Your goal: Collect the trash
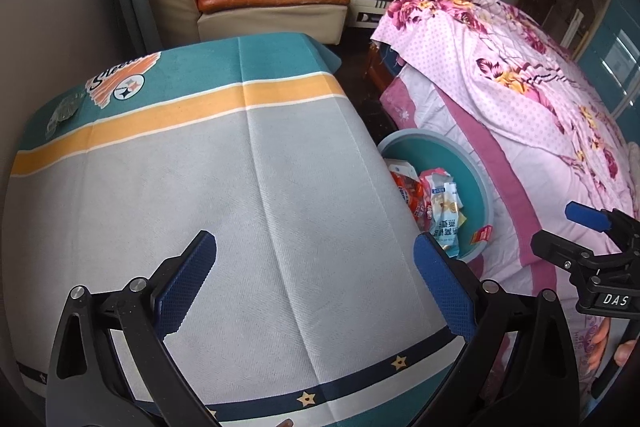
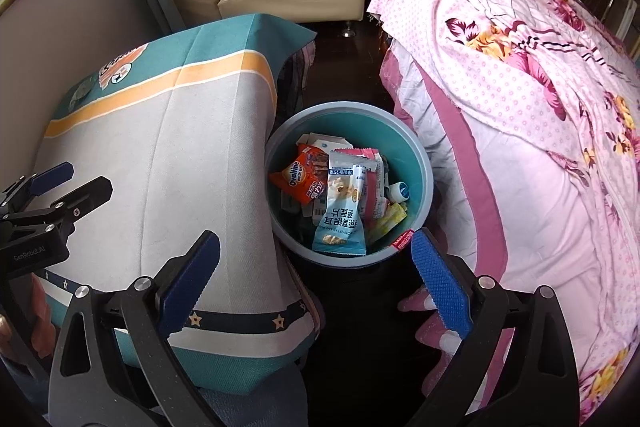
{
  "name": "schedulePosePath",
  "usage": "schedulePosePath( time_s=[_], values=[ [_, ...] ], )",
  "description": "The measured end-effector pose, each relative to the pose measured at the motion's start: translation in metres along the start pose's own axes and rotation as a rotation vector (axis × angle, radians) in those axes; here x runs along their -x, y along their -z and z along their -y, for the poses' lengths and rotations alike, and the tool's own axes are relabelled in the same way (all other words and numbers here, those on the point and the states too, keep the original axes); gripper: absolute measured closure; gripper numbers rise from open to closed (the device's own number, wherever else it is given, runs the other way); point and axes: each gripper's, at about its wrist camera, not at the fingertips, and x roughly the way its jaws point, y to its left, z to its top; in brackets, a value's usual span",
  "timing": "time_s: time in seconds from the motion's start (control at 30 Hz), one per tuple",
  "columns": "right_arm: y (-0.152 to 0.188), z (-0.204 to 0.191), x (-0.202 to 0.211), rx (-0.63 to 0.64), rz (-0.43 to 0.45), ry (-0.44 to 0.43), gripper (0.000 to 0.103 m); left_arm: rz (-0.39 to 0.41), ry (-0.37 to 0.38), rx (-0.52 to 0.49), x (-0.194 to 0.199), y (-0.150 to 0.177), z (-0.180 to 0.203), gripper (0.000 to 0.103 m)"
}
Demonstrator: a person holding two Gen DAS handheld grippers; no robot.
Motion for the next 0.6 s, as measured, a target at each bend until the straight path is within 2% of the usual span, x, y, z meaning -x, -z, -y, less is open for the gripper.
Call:
schedulePosePath(
  time_s=[0.37,0.6],
  values=[
    [0.012,-0.007,0.018,0.009,0.025,0.003,0.011,0.041,-0.024,0.036,0.025,0.014,-0.017,0.004],
    [0.017,-0.011,0.016,0.012,0.019,0.000,0.011,0.041,-0.034,0.053,0.025,0.017,-0.022,0.004]
  ],
)
